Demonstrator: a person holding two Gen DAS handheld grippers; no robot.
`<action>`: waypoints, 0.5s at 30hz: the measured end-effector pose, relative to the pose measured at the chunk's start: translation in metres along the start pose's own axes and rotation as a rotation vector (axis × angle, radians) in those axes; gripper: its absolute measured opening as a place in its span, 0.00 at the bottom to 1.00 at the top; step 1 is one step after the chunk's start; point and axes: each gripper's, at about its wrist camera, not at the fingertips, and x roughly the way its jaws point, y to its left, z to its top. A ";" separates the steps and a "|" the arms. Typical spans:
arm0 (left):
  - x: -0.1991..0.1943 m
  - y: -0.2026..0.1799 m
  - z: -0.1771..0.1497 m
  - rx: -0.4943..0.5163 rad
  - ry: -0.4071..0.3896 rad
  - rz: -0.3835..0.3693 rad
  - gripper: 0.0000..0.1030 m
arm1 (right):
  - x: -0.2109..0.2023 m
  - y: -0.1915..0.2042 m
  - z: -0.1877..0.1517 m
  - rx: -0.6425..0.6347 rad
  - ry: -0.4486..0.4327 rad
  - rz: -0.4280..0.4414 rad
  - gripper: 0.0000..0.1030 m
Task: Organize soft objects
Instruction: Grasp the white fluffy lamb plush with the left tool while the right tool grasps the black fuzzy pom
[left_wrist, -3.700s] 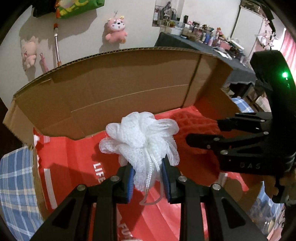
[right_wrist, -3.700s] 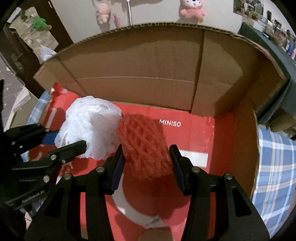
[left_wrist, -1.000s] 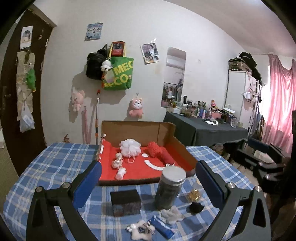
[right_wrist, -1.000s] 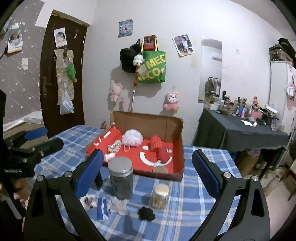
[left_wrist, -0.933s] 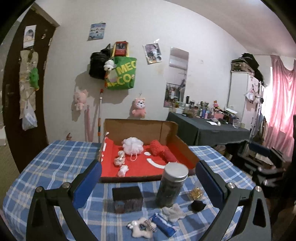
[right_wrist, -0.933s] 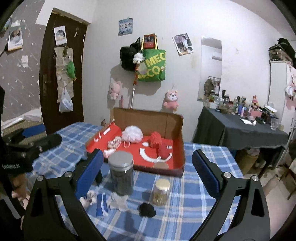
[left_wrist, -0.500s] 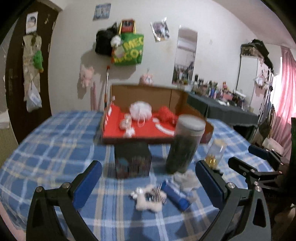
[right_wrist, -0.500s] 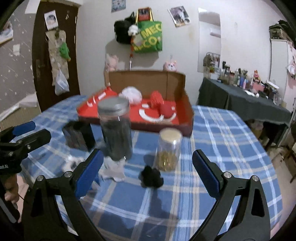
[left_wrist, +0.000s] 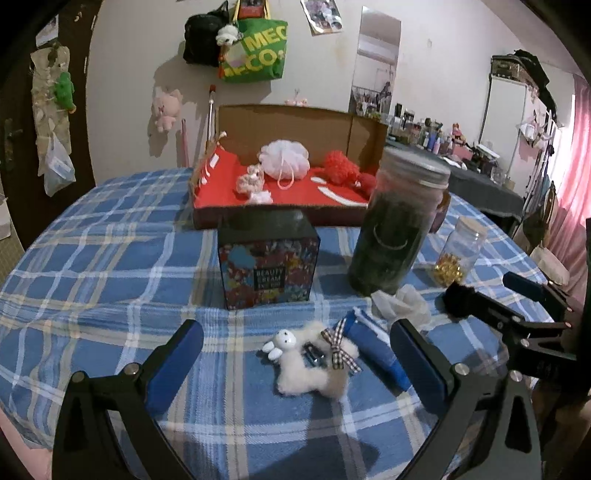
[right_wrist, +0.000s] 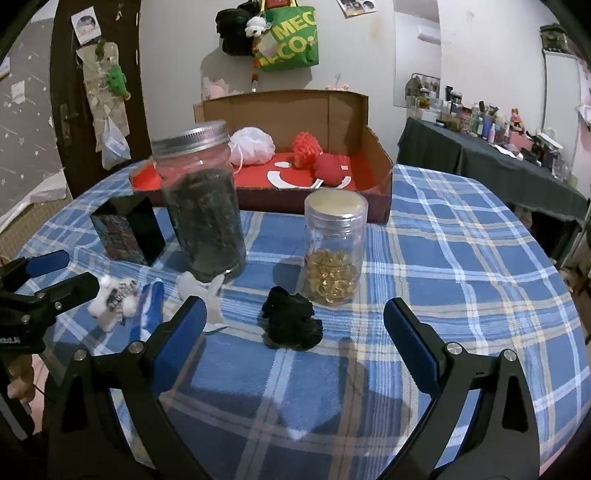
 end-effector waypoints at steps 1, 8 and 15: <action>0.002 0.000 -0.001 0.001 0.006 0.001 1.00 | 0.003 0.000 -0.001 -0.004 0.007 -0.005 0.95; 0.019 0.004 -0.007 0.012 0.070 0.020 1.00 | 0.016 -0.006 0.000 0.010 0.044 0.003 0.92; 0.033 0.005 -0.014 0.019 0.112 0.009 0.89 | 0.029 -0.008 -0.003 0.021 0.103 0.041 0.40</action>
